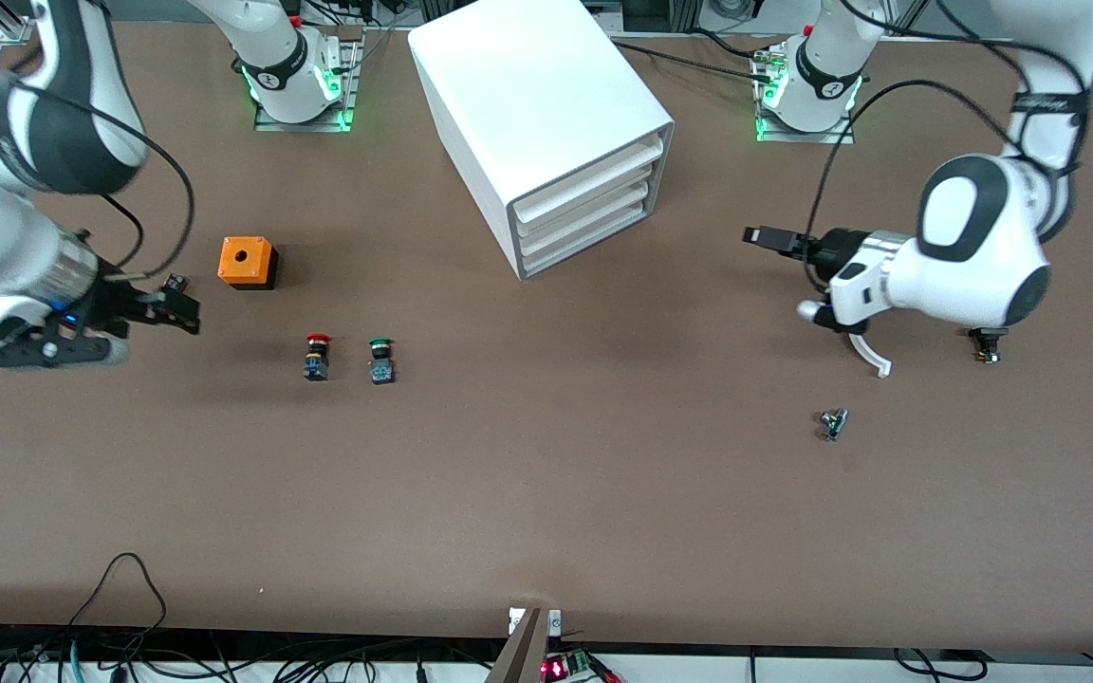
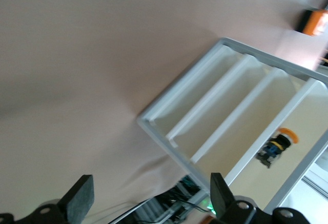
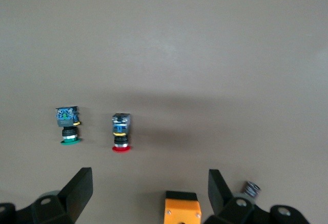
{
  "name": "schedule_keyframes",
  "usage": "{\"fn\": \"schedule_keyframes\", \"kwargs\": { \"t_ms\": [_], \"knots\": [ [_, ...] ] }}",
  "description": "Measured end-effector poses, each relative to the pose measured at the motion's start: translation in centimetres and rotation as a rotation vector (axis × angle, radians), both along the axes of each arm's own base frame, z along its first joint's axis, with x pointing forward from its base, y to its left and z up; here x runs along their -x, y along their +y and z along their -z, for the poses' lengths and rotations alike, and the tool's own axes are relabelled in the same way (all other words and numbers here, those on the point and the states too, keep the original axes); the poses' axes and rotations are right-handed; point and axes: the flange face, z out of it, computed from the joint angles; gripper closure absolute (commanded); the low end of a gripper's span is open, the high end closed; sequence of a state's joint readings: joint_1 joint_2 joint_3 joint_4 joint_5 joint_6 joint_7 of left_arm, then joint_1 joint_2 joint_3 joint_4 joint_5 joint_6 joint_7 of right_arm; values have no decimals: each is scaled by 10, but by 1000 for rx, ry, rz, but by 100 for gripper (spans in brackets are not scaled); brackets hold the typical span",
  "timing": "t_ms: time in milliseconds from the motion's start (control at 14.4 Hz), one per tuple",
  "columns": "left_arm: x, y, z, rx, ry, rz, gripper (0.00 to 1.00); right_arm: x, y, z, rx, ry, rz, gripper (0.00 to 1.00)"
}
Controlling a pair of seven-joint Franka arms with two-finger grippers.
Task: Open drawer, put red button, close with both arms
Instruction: 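Grasp the red button with the right gripper while the left gripper grips the drawer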
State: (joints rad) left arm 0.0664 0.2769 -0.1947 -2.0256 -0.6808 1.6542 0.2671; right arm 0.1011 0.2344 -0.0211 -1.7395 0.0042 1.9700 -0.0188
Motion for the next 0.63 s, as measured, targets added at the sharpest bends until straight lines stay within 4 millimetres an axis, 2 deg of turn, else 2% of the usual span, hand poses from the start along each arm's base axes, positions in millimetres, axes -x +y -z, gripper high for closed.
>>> {"fn": "schedule_keyframes", "kwargs": {
  "t_ms": [139,278,487,556,626],
  "knots": [
    [22,-30,39,80,10,-26,0,-7,22,34,-6,7,-32,0],
    [45,-61,64,134,17,-48,1,-10,28,75,-9,6,-42,0],
    [72,-104,77,169,38,-39,13,-4,36,142,-10,9,-53,0],
    [79,-115,77,173,41,-25,19,-1,41,160,-9,20,-63,0],
    [84,-123,77,176,45,-10,20,2,49,174,-8,33,-74,0]
  ]
}}
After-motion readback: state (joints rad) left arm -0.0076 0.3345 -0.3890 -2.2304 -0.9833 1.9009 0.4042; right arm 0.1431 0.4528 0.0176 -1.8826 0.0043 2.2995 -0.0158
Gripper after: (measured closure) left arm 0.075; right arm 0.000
